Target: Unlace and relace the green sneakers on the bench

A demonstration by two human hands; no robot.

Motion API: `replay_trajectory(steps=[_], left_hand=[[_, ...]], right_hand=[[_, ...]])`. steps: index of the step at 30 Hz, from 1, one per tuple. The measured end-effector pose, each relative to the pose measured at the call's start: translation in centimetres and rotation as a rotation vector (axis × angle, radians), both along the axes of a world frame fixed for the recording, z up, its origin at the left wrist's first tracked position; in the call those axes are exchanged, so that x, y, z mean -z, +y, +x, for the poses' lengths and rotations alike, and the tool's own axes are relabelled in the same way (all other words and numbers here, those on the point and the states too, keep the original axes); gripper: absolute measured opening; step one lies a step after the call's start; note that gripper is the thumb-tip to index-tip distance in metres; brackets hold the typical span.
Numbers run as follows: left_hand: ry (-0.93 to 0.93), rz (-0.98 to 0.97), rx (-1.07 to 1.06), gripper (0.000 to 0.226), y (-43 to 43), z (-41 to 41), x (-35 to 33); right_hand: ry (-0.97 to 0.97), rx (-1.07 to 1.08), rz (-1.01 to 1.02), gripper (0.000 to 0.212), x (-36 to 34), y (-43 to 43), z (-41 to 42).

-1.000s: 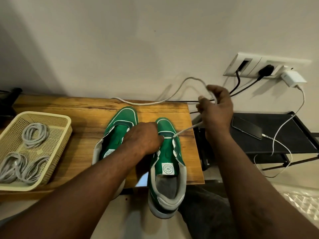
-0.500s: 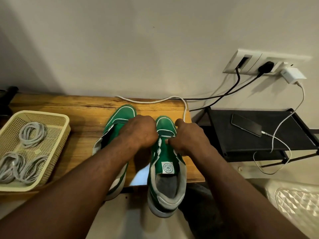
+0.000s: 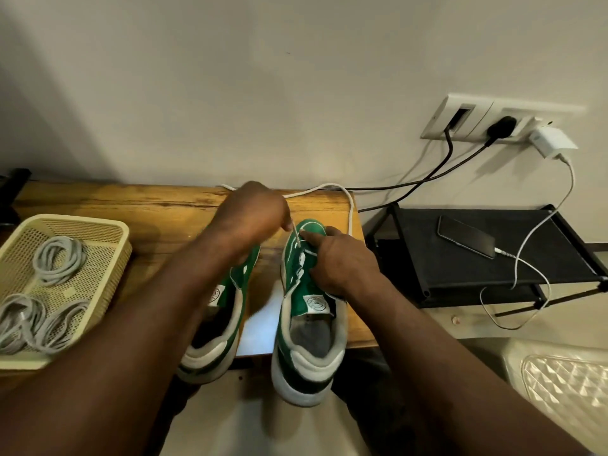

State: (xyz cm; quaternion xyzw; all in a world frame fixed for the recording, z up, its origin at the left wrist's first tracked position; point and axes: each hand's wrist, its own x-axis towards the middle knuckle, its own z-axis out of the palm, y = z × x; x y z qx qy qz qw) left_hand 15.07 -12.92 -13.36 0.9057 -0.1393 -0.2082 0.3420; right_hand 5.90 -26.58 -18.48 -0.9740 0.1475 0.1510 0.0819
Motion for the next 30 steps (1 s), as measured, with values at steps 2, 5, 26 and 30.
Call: replay_trajectory(steps=[2,5,26,30], left_hand=[[0.146,-0.504,-0.134,0.018,1.6,-0.2,-2.6],[0.359,-1.07,-0.139,0.02,3.5,-0.4,-3.8],[-0.105,0.057,0.067,0.022,-1.2,-3.0,6.5],[-0.223,0.124,0.026,0.032,-1.3,-3.4,6.0]], right_hand=[[-0.012,-0.005,0.012,0.074,0.2,-0.3,0.0],[-0.02,-0.006,0.02,0.075,0.5,-0.6,0.1],[-0.055,0.024,0.082,0.093,2.0,-1.1,0.0],[-0.049,0.019,0.038,0.089,2.4,-1.1,0.0]])
